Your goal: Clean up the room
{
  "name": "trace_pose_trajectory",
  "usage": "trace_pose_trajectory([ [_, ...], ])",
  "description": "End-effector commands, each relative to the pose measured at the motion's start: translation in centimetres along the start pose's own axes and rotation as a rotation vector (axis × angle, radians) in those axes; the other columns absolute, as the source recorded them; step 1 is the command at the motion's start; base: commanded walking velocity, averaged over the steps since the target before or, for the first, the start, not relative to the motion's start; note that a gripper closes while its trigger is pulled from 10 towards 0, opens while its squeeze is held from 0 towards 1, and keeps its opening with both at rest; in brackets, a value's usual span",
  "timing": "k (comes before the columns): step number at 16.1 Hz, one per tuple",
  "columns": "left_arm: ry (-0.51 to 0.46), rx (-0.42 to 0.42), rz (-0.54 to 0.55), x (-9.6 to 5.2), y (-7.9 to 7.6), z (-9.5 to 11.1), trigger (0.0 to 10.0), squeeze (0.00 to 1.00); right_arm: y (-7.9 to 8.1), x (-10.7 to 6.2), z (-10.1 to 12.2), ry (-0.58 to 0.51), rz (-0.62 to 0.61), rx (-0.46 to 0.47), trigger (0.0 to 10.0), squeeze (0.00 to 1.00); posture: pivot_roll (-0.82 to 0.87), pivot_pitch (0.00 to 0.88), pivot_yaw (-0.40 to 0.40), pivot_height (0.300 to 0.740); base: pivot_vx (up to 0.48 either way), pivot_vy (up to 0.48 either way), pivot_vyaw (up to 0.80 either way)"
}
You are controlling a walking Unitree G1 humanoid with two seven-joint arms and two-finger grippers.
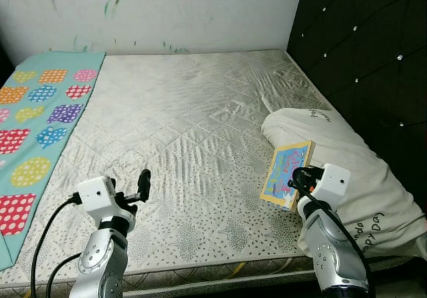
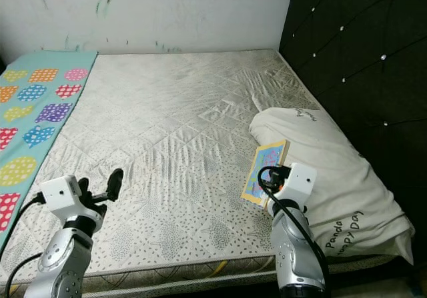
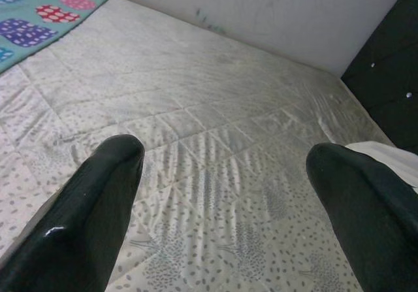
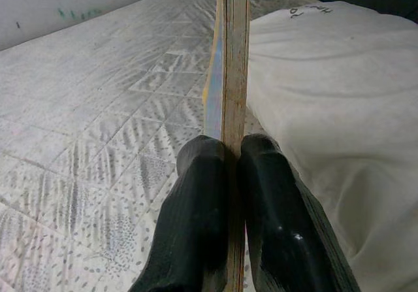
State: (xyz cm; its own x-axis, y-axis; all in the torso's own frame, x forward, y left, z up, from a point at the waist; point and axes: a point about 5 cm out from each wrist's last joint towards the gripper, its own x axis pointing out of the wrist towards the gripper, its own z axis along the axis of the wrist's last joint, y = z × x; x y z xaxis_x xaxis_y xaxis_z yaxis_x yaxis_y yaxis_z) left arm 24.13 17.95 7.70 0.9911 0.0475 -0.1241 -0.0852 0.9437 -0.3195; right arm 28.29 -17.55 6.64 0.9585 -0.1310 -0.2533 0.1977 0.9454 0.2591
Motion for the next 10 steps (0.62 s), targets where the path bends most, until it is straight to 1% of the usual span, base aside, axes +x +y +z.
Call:
trace_pose_trajectory([
  [1, 0.001, -0.001, -0.01, 0.2, -0.26, 0.08, 10.0, 0.0, 0.63, 0.37, 1.67, -0.075, 0.029, -0.011, 10.0, 0.0, -0.1, 0.0, -0.014, 0.74, 0.0, 0.0, 0.0],
  [5, 0.002, -0.001, -0.01, 0.22, -0.23, 0.06, 10.0, 0.0, 0.63, 0.39, 1.74, -0.079, 0.026, -0.012, 10.0, 0.0, -0.1, 0.0, -0.012, 0.74, 0.0, 0.25, 0.0],
  [10, 0.004, 0.004, -0.008, 0.25, -0.22, 0.02, 10.0, 0.0, 0.47, 0.4, 1.67, -0.08, 0.021, -0.016, 10.0, 0.0, -0.1, 0.0, -0.012, 0.74, 0.0, 0.0, 0.0],
])
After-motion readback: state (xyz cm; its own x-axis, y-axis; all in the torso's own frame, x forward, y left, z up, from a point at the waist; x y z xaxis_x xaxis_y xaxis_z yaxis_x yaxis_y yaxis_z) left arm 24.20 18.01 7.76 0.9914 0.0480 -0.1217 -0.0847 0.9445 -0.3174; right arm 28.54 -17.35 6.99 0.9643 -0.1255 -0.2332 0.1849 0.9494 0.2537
